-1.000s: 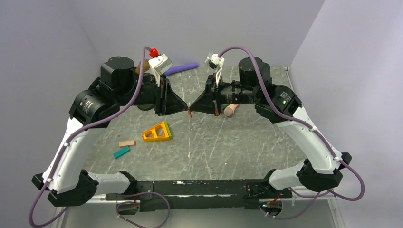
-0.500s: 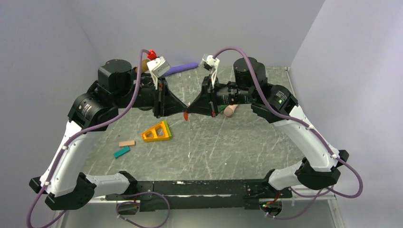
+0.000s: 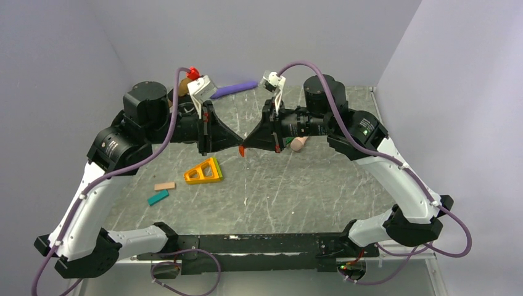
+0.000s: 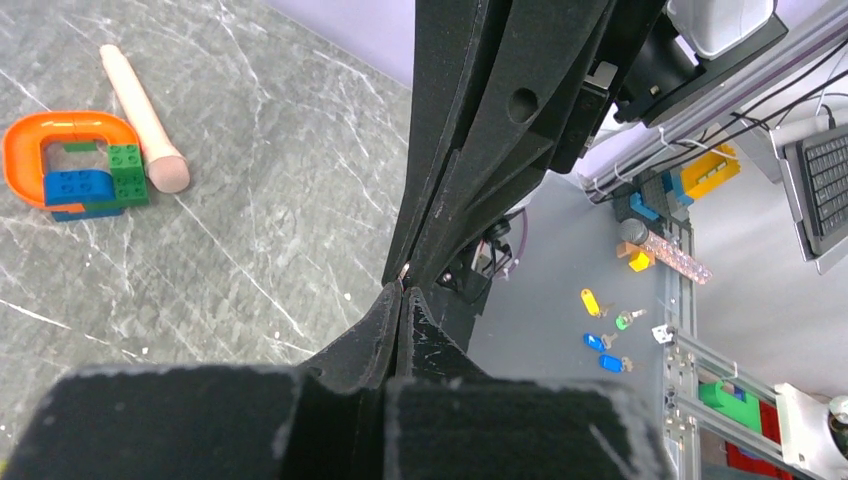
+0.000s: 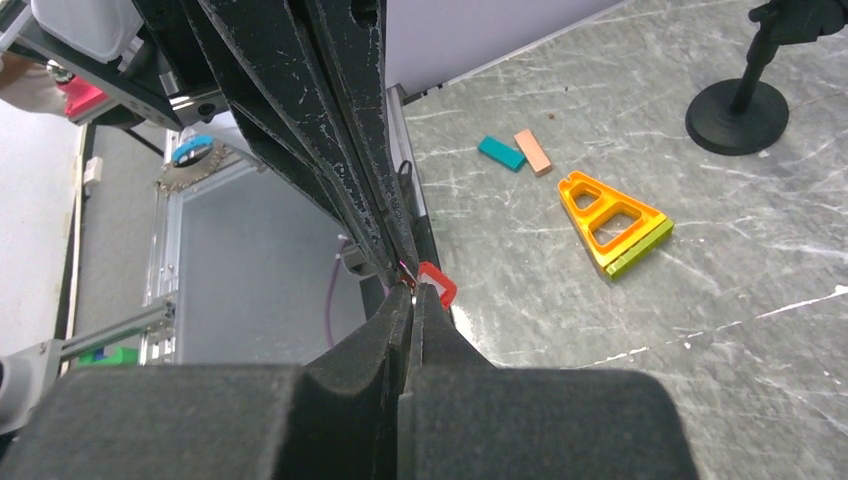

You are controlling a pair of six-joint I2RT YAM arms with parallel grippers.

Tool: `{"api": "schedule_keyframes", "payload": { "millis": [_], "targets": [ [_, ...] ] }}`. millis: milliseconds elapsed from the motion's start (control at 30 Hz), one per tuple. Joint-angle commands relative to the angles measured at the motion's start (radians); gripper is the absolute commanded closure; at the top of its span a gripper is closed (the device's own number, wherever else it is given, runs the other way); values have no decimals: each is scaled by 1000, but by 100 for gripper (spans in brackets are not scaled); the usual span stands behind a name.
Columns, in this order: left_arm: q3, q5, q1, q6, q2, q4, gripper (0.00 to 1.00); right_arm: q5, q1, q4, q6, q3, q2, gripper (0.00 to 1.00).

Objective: Remove the keys from the keyring

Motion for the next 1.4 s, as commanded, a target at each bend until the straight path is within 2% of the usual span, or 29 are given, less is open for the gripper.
{"api": "schedule_keyframes", "payload": {
  "millis": [0,133,533,700,967,1200,1233,1333,1367],
  "targets": [
    [-69,-3,-2,-88,-54,184,100,65,9,127,35,21,-29,100],
    [-127,-24,-1,-154,-94,300,100,94,9,194,61,25,-38,100],
    [-145,-122,-2,-165,-128,394,100,105,9,293,117,125,-12,100],
    [-228,-192,-1,-207,-176,488,100,120,8,366,153,104,-39,100],
    [-288,-178,-5,-255,-191,597,100,115,8,466,208,60,-56,100],
    [-256,-178,-11,-227,-185,565,100,129,8,477,210,29,-77,100],
    [-246,-178,-11,-219,-184,551,91,136,7,473,208,20,-83,100],
    [-195,-188,-11,-172,-177,488,34,159,8,453,201,-18,-108,100],
    [-168,-200,-11,-147,-172,451,24,170,7,443,200,-36,-120,100]
  ]
}}
